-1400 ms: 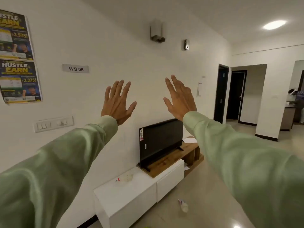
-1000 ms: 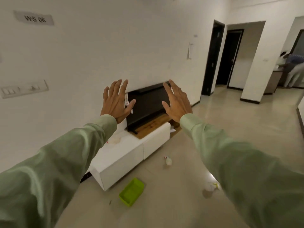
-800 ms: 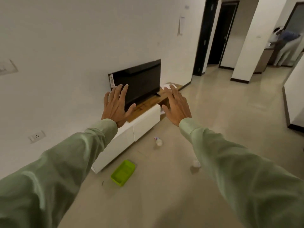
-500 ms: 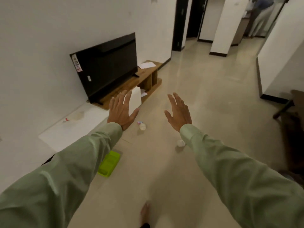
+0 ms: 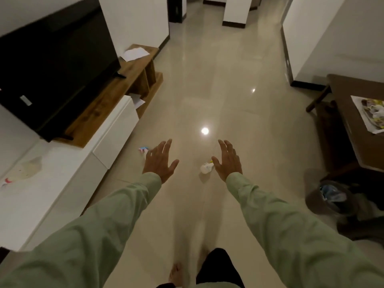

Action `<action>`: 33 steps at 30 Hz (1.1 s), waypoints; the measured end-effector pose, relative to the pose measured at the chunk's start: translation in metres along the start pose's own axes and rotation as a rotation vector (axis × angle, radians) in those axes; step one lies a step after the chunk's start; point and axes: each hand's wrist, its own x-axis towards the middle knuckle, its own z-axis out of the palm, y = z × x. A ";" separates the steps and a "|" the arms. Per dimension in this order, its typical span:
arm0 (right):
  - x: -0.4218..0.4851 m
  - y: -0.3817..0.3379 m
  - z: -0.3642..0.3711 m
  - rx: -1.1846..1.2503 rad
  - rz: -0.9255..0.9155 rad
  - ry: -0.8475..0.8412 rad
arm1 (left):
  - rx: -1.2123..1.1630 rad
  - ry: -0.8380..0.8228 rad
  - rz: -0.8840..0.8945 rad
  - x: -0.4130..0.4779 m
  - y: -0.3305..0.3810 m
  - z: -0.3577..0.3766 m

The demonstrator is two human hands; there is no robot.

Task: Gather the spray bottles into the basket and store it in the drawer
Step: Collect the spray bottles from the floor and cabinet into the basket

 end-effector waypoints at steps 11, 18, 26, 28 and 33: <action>0.173 0.112 0.082 0.100 0.273 -0.169 | 0.033 -0.265 -0.054 0.201 0.018 0.119; 0.291 0.199 0.183 0.175 0.457 -0.270 | -0.031 -0.392 -0.080 0.328 0.018 0.248; 0.383 0.318 0.396 0.385 0.703 -0.326 | -0.084 -0.475 -0.063 0.432 -0.040 0.479; 0.404 0.351 0.459 0.460 0.806 -0.308 | -0.099 -0.491 -0.052 0.450 -0.059 0.546; 0.438 0.407 0.587 0.591 0.978 -0.245 | -0.132 -0.532 -0.049 0.464 -0.095 0.677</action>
